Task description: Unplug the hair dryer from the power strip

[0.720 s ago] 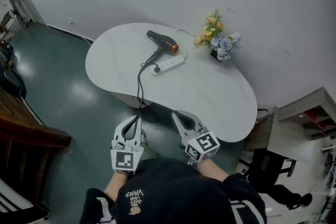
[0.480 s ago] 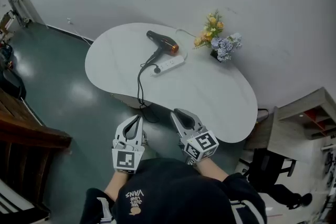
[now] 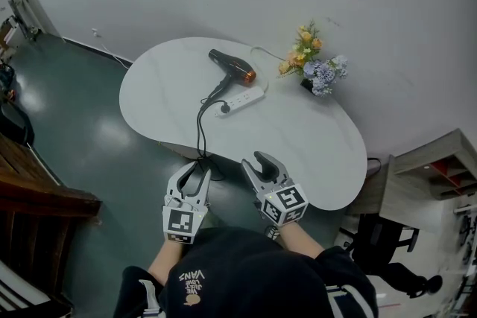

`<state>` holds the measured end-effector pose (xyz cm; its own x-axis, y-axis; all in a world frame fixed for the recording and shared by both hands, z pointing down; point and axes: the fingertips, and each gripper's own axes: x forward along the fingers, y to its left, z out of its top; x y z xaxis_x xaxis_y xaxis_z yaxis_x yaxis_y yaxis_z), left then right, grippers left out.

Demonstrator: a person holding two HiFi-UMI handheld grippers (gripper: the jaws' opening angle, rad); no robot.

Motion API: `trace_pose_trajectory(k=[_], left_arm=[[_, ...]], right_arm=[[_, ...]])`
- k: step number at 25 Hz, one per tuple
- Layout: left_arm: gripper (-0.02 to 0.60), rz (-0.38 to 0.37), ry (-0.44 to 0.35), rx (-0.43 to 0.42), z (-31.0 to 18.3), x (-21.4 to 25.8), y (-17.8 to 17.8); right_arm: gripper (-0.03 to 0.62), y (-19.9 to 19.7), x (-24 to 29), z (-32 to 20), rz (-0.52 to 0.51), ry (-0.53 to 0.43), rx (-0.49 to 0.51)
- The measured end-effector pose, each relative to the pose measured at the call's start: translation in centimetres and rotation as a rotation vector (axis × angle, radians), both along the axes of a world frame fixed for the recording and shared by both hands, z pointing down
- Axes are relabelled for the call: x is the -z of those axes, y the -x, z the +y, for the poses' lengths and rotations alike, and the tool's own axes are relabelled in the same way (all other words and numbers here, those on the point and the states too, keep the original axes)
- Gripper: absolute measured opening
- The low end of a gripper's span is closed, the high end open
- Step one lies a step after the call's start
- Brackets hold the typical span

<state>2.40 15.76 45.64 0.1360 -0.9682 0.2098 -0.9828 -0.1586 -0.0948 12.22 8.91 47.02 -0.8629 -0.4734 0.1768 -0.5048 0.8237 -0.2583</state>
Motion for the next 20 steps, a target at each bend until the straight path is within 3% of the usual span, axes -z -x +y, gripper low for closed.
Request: trace_pose_trajectory(k=[20], left_arm=[[0.166,0.007,0.086,-0.157,-10.6,-2.7,9.8]], right_arm=[[0.173,6.4,-3.6,-8.5,0.094,0.047,-0.173]])
